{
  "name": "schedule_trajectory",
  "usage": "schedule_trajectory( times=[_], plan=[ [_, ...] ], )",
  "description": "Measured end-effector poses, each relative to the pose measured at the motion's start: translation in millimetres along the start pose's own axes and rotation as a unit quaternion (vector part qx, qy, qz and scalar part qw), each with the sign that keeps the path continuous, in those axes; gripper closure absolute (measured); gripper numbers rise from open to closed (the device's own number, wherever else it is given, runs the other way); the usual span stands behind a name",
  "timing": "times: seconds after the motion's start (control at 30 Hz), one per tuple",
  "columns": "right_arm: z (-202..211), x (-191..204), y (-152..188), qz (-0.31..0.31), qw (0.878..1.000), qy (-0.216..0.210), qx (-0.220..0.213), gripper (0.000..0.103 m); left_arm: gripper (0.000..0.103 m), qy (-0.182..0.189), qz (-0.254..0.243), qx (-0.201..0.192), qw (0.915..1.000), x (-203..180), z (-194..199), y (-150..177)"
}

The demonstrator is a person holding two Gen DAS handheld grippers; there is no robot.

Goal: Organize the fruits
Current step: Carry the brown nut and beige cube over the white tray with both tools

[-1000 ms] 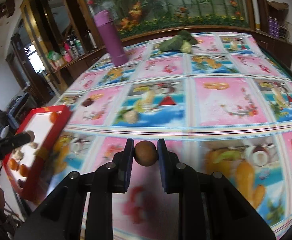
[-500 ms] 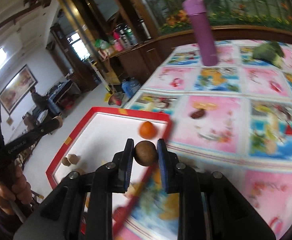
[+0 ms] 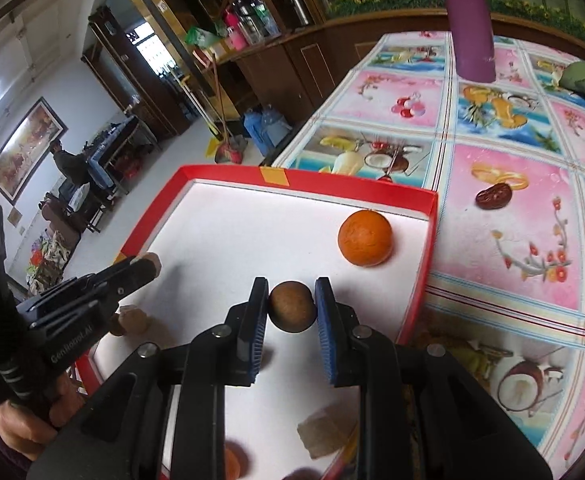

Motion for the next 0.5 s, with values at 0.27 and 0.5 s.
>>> schedule_trajectory(
  times=[0.27, 0.5],
  plan=[
    [-12.8, -3.6, 0.9, 0.001, 0.999, 0.028, 0.025, 0.077, 0.089, -0.018, 0.006, 0.026, 0.9995, 10.3, -12.9, 5.9],
    [-12.9, 2.1, 3.2, 0.020, 0.999, 0.034, 0.036, 0.067, 0.079, -0.030, 0.019, 0.043, 0.9984, 14.3, -15.4, 7.6]
  ],
)
Point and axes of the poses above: each gripper's, at about its wrist camera, not at the fingertips, and z roughly against the way its jaws point, x to its left, y to its underside, the point moved 5 cm from there along -z, roughly the way its jaws point, and after that the axes turned 1 degree about z, right-handed, at the moved point
